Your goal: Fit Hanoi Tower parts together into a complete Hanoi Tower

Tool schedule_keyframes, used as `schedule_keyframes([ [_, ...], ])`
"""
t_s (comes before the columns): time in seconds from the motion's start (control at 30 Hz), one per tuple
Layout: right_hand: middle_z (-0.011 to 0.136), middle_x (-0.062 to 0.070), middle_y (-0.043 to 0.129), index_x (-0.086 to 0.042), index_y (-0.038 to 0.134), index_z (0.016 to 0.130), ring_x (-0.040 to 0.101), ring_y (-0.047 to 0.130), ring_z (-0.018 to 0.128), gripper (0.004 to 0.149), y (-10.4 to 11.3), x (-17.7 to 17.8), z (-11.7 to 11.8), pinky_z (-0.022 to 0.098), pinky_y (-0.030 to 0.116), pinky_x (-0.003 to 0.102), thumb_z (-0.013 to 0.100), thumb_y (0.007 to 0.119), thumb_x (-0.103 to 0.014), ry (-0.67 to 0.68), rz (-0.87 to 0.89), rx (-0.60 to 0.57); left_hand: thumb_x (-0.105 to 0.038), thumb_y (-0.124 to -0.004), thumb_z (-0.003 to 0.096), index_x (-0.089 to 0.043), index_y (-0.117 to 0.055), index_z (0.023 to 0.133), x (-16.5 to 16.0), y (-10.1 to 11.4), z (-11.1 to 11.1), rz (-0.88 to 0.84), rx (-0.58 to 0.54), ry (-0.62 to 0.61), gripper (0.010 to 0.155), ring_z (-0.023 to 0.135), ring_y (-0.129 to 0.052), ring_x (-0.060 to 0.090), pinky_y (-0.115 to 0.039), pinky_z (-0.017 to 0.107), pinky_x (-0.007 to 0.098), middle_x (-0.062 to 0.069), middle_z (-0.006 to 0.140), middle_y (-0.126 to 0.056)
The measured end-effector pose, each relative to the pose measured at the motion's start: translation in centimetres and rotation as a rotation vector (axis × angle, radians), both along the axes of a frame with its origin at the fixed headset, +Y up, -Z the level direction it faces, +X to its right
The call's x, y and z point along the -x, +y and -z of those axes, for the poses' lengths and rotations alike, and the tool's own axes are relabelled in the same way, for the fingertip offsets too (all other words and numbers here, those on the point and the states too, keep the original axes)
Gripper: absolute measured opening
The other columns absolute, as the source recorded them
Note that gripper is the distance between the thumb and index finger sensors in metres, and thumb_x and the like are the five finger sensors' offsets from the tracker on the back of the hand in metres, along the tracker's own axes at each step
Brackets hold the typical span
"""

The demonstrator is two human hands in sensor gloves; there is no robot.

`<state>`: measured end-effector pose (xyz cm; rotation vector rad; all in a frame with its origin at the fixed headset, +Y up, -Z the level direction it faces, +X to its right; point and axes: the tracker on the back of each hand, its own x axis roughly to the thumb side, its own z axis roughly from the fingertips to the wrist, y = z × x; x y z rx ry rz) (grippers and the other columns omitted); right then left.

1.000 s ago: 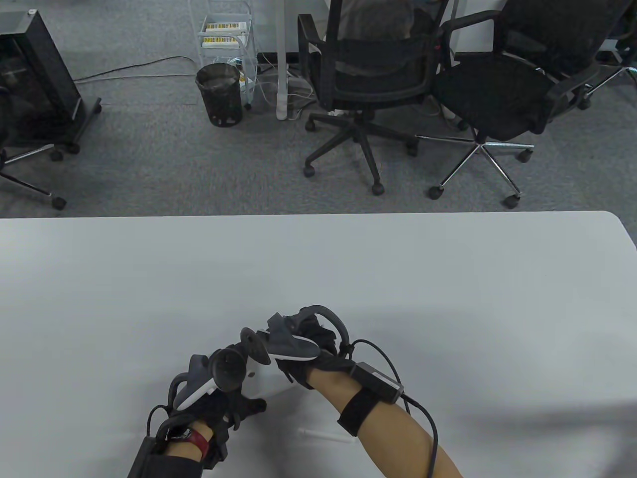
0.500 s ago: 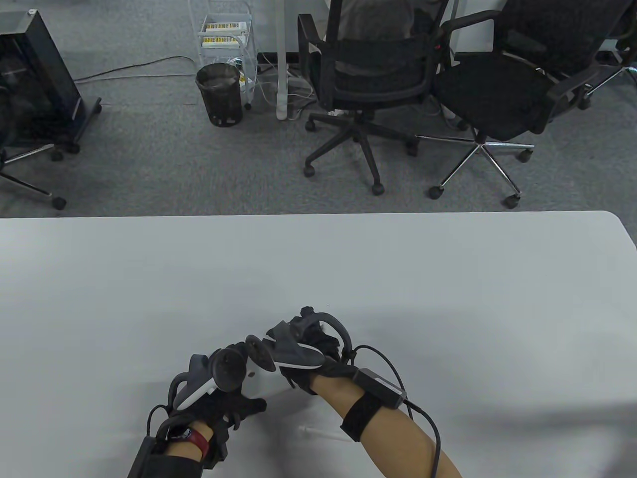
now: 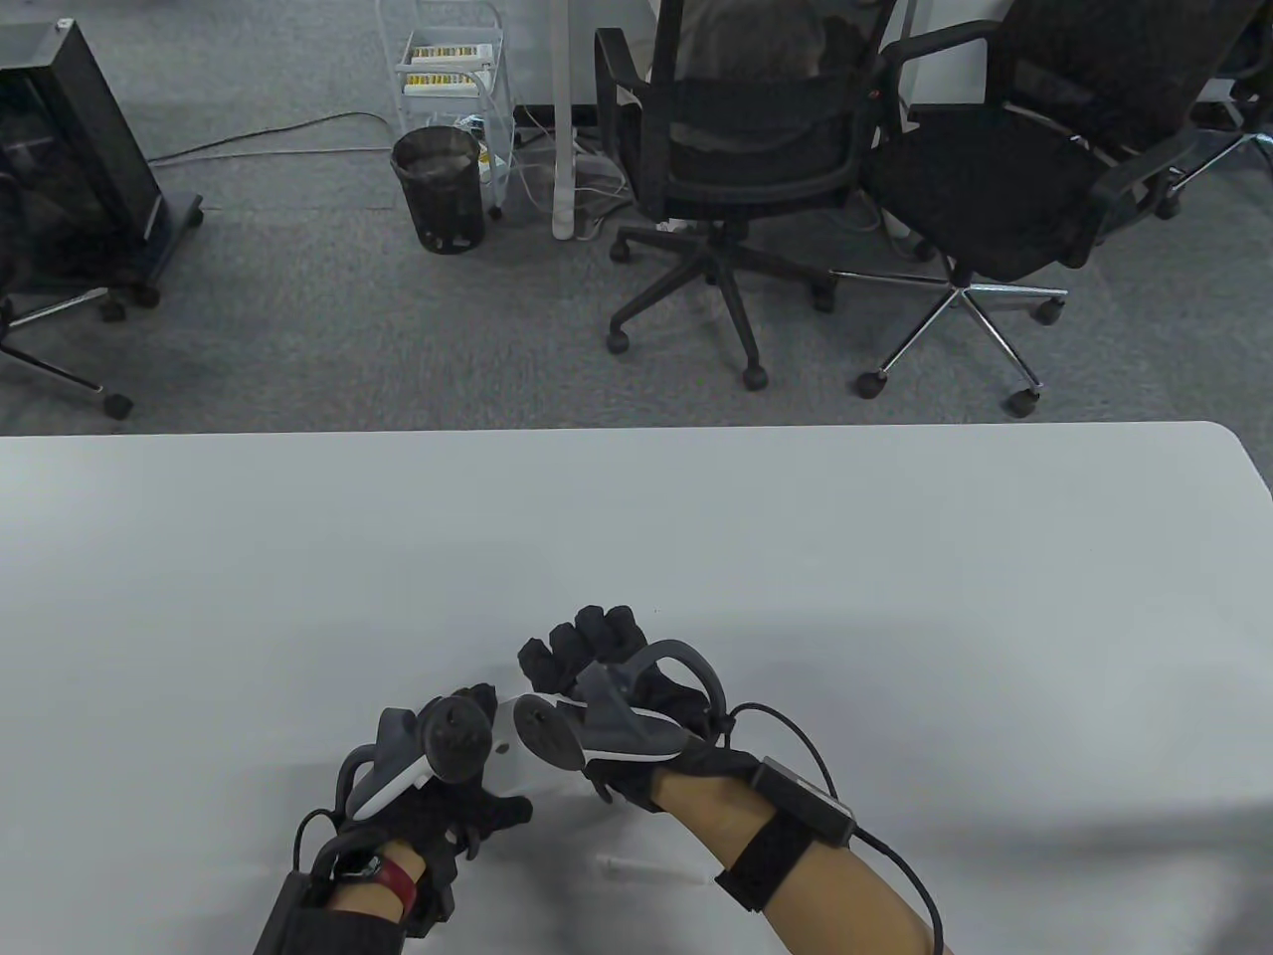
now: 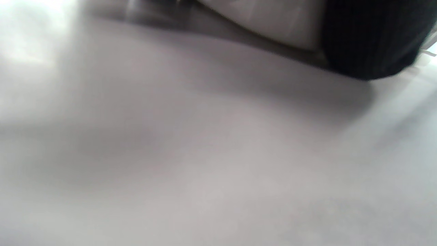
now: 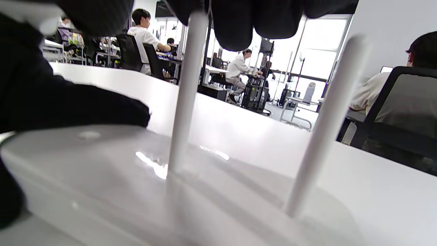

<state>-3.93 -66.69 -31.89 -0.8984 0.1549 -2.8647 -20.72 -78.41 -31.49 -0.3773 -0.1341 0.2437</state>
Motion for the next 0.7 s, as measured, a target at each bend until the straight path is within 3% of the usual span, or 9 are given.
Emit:
schedule_keyframes([
  [0.4, 0.101, 0.014, 0.069, -0.018, 0.060, 0.094, 0.045, 0.071, 0.090, 0.066, 2.3, -4.0, -2.8, 0.067, 0.062, 0.058, 0.036, 0.074, -0.047, 0.014, 0.080, -0.017, -0.063, -0.088, 0.0358, -0.020, -0.006, 0.108, 0.0, 0.0, 0.0, 0.001, 0.000, 0.001, 0.117, 0.109, -0.027, 0.047, -0.035, 0.075, 0.062, 0.016, 0.116, -0.021],
  [0.7, 0.098, 0.015, 0.073, -0.017, 0.063, 0.093, 0.044, 0.076, 0.086, 0.065, 2.0, -6.7, -4.4, 0.065, 0.065, 0.058, 0.036, 0.076, -0.046, -0.023, 0.116, 0.023, -0.063, -0.088, 0.0359, -0.020, -0.006, 0.108, 0.0, -0.1, 0.0, 0.001, 0.001, 0.001, 0.117, 0.109, -0.027, 0.047, -0.035, 0.075, 0.062, 0.016, 0.116, -0.021],
])
